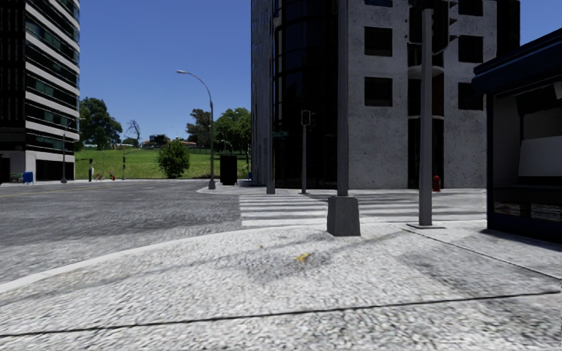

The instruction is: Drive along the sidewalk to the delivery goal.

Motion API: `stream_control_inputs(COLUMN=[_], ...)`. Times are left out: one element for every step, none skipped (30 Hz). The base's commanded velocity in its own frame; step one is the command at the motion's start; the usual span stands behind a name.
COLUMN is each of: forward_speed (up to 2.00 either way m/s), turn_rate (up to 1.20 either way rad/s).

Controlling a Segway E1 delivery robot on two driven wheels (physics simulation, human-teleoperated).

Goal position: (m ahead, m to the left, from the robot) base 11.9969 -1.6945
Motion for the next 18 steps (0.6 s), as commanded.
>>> stream_control_inputs(forward_speed=[2.00,2.00,2.00,2.00,2.00,2.00,2.00,2.00,2.00,2.00,2.00,2.00,2.00,2.00,2.00,2.00,2.00,2.00], turn_rate=[0.00,0.00,0.00,0.00,0.00,0.01,0.09,0.15,0.25,0.25,0.27,0.28,0.28,0.28,0.28,0.28,0.28,0.28])
